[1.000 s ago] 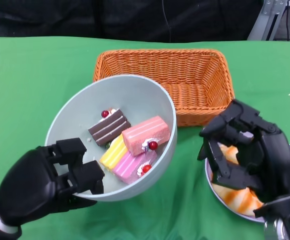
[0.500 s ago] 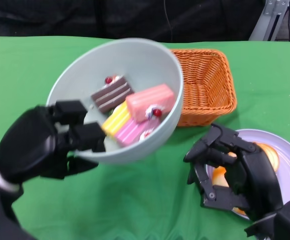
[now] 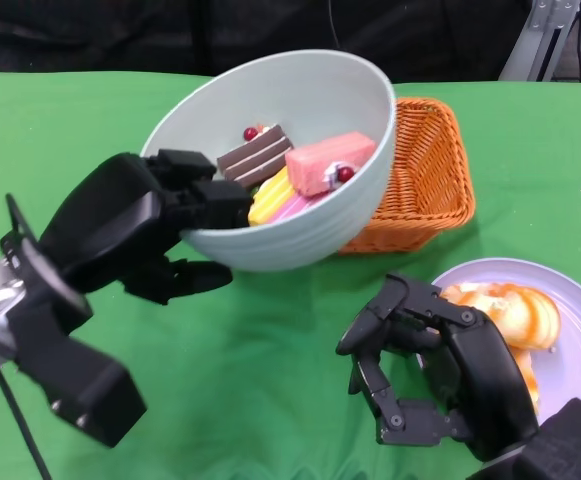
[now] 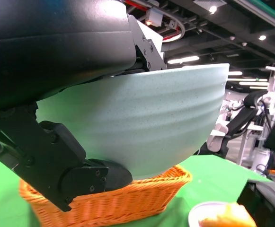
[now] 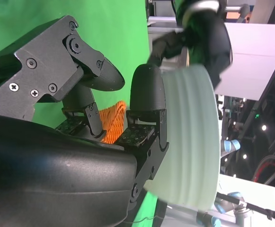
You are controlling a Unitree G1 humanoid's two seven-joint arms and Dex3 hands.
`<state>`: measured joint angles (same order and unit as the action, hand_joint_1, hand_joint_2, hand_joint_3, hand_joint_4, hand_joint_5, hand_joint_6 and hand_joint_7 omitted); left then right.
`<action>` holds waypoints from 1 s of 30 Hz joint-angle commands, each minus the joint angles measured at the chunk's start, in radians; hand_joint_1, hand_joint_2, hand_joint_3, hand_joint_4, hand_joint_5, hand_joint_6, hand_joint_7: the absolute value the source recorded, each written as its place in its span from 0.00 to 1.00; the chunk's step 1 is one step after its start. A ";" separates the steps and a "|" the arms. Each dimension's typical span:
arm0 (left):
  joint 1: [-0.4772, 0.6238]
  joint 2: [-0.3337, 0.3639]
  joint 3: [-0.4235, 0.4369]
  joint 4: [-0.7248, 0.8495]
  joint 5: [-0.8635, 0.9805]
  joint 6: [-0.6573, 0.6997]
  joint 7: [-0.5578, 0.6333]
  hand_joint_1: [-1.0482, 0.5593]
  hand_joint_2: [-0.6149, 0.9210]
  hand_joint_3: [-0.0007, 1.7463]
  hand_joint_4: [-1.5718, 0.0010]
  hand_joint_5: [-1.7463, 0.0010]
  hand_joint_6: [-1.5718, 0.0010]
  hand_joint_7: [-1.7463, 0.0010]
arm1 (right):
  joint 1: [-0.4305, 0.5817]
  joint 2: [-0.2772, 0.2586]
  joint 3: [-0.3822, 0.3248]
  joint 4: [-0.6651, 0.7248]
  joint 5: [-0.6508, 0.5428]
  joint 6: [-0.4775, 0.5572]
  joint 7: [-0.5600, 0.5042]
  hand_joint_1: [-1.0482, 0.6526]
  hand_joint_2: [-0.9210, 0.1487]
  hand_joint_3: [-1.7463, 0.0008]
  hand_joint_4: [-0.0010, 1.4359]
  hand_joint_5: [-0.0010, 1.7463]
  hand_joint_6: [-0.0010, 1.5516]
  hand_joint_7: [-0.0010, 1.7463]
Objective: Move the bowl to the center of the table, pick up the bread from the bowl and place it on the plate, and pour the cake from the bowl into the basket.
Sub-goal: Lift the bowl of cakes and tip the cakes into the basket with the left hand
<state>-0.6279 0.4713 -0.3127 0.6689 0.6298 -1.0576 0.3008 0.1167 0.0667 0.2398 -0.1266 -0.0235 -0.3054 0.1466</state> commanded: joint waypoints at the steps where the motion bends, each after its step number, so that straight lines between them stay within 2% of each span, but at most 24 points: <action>1: -0.051 -0.034 0.009 0.055 -0.077 -0.007 -0.057 0.58 0.86 0.46 0.56 0.04 0.57 0.17 | 0.005 -0.008 0.001 0.010 0.012 -0.006 0.005 0.56 0.43 0.31 0.54 0.91 0.45 0.79; 4: -0.071 -0.061 0.011 0.087 -0.086 0.000 -0.087 0.58 0.85 0.46 0.56 0.06 0.58 0.17 | 0.006 -0.005 0.010 0.019 0.017 -0.011 0.013 0.56 0.42 0.32 0.54 0.91 0.45 0.79; 8: -0.097 -0.093 0.011 0.119 -0.054 0.009 -0.077 0.59 0.85 0.47 0.60 0.01 0.60 0.12 | 0.005 -0.002 0.019 0.039 0.023 -0.023 0.022 0.56 0.42 0.32 0.55 0.91 0.46 0.78; 15: -0.145 -0.156 0.007 0.183 -0.066 0.050 -0.096 0.60 0.84 0.48 0.61 0.00 0.61 0.08 | 0.000 0.004 0.036 0.087 0.029 -0.058 0.027 0.56 0.46 0.28 0.55 0.92 0.46 0.79; 25: -0.218 -0.218 -0.001 0.279 -0.052 0.072 -0.081 0.62 0.83 0.50 0.62 0.00 0.63 0.06 | -0.007 0.018 0.049 0.135 0.035 -0.082 0.035 0.53 0.47 0.28 0.54 0.93 0.46 0.79; 30: -0.263 -0.247 -0.008 0.328 -0.035 0.086 -0.052 0.60 0.84 0.49 0.61 0.00 0.62 0.08 | -0.007 0.020 0.052 0.156 0.036 -0.095 0.043 0.53 0.46 0.30 0.53 0.93 0.45 0.79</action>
<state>-0.8492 0.2262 -0.3211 0.9896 0.5944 -0.9730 0.2140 0.1140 0.0823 0.2930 0.0202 0.0004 -0.3810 0.1888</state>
